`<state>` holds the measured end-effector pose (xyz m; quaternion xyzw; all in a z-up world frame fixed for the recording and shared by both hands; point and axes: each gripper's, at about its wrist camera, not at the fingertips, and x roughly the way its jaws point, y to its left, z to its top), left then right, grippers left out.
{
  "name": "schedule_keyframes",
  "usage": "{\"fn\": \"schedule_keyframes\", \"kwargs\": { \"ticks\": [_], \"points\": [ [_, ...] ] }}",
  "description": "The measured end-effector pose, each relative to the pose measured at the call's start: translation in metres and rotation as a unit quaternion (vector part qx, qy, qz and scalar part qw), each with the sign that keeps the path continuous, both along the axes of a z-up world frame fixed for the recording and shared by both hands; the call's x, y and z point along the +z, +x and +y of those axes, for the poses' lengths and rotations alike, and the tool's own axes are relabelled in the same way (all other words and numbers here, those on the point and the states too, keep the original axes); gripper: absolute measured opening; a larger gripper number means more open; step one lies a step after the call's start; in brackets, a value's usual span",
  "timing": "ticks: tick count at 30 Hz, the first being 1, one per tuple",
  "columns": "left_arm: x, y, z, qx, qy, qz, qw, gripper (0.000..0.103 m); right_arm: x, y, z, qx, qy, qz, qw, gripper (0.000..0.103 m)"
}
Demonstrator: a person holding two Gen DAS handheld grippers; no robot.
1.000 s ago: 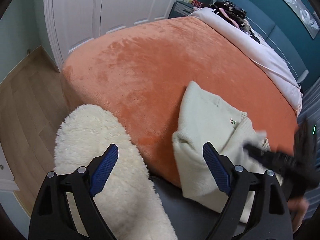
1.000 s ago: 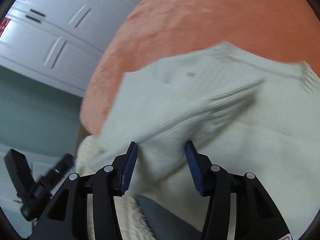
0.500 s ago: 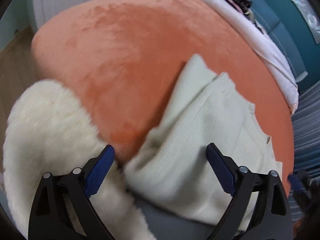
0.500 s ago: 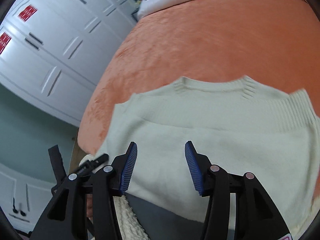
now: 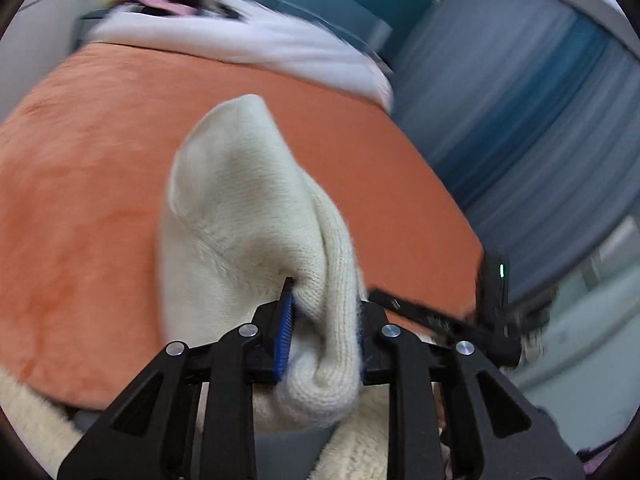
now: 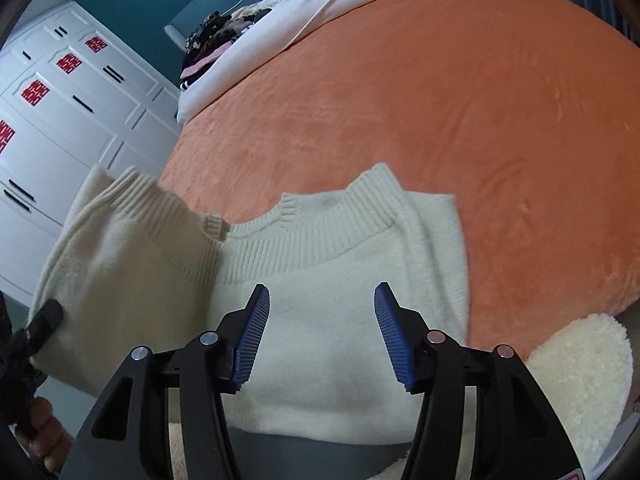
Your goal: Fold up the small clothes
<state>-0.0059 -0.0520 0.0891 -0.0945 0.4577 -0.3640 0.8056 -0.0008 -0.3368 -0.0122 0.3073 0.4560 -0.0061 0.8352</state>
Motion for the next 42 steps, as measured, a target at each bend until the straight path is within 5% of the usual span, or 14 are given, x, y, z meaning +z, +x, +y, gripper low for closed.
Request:
{"fn": "schedule_keyframes", "kwargs": {
  "ticks": [2,5,9,14,20,22,23,24,27,30,33,35,40,42],
  "points": [
    [-0.044,0.0,-0.055,-0.062,0.054,0.023,0.9963,0.032,-0.003,-0.008,-0.016,-0.017,0.007,-0.003,1.0,0.058],
    [-0.09,-0.01,-0.095,-0.078,0.162,0.04,0.9829,0.035,-0.012,-0.023,-0.034,-0.041,0.013,0.008,0.999,0.058],
    [-0.063,-0.025,-0.078,-0.045,0.147,-0.017,0.988,0.085,-0.014,-0.04,-0.039,-0.044,0.036,0.003,0.998,0.074],
    [-0.046,-0.011,-0.023,0.047,0.165,-0.029,0.9847,0.088,-0.039,-0.023,-0.026,-0.018,0.124,0.016,0.992,0.075],
    [-0.065,-0.007,0.043,0.157,0.168,0.062,0.9712,0.088,-0.067,0.032,0.024,0.035,0.128,0.069,0.989,0.085],
    [-0.065,-0.012,0.057,0.172,0.168,0.068,0.9683,0.088,-0.071,0.042,0.043,0.058,0.123,0.087,0.987,0.066],
    [-0.063,-0.013,0.06,0.176,0.169,0.064,0.9678,0.088,-0.063,0.046,0.054,0.081,0.112,0.077,0.987,0.026],
    [-0.062,-0.012,0.061,0.177,0.17,0.059,0.9675,0.088,-0.05,0.049,0.062,0.102,0.1,0.059,0.988,0.02],
    [-0.053,-0.016,0.061,0.172,0.166,0.034,0.9704,0.089,0.014,0.038,0.051,0.111,0.16,-0.057,0.979,0.016],
    [-0.053,-0.019,0.058,0.157,0.165,0.028,0.9734,0.09,0.053,0.015,0.029,0.094,0.108,-0.128,0.981,0.016],
    [-0.066,-0.014,0.048,0.144,0.177,0.051,0.9723,0.09,-0.014,0.021,0.008,0.077,-0.041,0.004,0.996,0.016],
    [-0.068,-0.012,0.042,0.14,0.185,0.051,0.9715,0.09,-0.062,0.02,0.001,0.056,-0.055,0.096,0.992,0.016],
    [-0.064,-0.011,0.024,0.123,0.207,0.011,0.9706,0.09,-0.025,0.0,-0.006,0.024,0.023,-0.002,0.999,0.016],
    [-0.07,-0.007,0.014,0.11,0.217,0.015,0.9698,0.09,-0.043,0.004,-0.008,0.029,-0.001,0.022,0.999,0.018]
  ]
}}
